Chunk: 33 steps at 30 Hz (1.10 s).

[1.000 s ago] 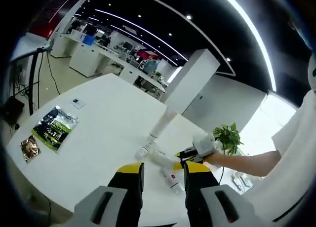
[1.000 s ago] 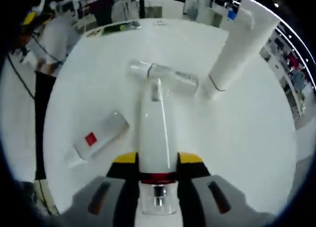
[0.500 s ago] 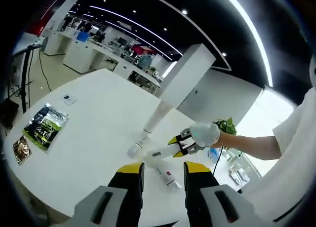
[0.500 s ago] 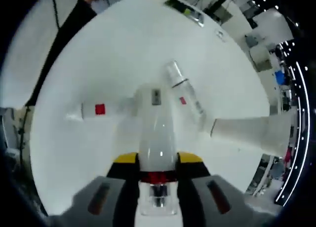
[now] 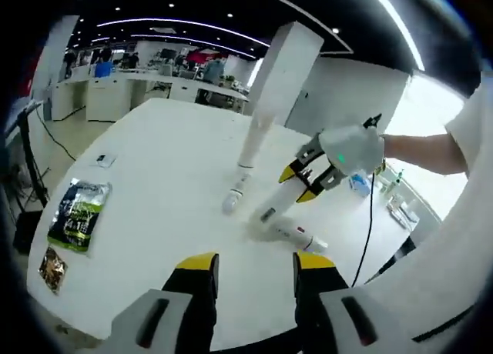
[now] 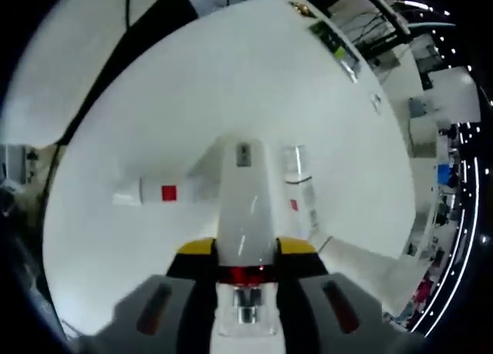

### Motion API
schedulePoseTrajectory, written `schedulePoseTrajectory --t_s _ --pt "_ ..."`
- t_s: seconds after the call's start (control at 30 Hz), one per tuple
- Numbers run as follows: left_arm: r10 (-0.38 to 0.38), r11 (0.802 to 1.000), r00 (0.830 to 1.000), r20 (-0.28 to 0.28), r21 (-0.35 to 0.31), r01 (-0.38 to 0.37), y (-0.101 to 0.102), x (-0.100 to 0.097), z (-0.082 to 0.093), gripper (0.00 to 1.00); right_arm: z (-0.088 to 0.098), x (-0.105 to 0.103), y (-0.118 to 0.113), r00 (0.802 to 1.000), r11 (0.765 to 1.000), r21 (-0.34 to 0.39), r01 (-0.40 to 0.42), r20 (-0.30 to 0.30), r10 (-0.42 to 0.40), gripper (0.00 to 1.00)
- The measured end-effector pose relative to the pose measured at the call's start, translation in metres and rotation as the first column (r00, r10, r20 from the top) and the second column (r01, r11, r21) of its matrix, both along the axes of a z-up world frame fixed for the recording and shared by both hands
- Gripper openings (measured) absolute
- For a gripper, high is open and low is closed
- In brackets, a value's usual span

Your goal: Arrange the skincare products in the storage area until every visible bottle or jar stands upright without overlapping.

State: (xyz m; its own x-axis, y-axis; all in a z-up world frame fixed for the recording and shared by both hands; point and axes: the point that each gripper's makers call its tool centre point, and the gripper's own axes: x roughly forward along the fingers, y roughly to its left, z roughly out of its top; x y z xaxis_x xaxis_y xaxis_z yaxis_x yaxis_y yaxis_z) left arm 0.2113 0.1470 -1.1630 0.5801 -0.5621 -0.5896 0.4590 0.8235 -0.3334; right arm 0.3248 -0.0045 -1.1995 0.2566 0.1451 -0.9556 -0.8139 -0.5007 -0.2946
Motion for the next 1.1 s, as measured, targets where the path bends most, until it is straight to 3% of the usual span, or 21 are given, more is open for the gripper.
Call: schedulePoseTrajectory --t_s 0.1,0.37,0.57,0.7,0.73,0.8,1.1 --pt "-0.075 0.993 0.997 0.021 0.096 0.072 -0.006 0.009 -0.011 0.42 0.002 -0.002 0.005 1.000 1.000 -0.006 -0.025 0.007 0.025 0.26" --pt "-0.178 0.962 0.983 0.050 0.216 0.164 -0.028 0.038 -0.031 0.48 0.006 -0.011 0.020 0.997 0.996 -0.038 -0.081 0.013 0.082 0.26" --pt "-0.293 0.921 0.953 0.078 0.291 0.259 -0.055 0.056 -0.041 0.49 0.008 -0.018 0.030 0.991 0.988 -0.072 -0.134 0.020 0.136 0.26" --pt "-0.324 0.910 0.942 0.085 0.300 0.286 -0.071 0.061 -0.047 0.49 0.009 -0.023 0.034 0.988 0.985 -0.085 -0.148 0.025 0.150 0.26" --pt "-0.348 0.899 0.929 0.124 0.324 0.293 -0.077 0.065 -0.047 0.49 0.010 -0.026 0.035 0.987 0.983 -0.088 -0.159 0.023 0.162 0.26" --pt "-0.362 0.894 0.921 0.145 0.333 0.299 -0.082 0.065 -0.049 0.48 0.010 -0.029 0.037 0.984 0.981 -0.092 -0.172 0.024 0.175 0.26" --pt "-0.404 0.897 0.880 0.249 0.300 0.326 -0.100 0.073 -0.050 0.44 0.014 -0.035 0.044 0.977 0.971 -0.115 -0.208 0.016 0.212 0.26"
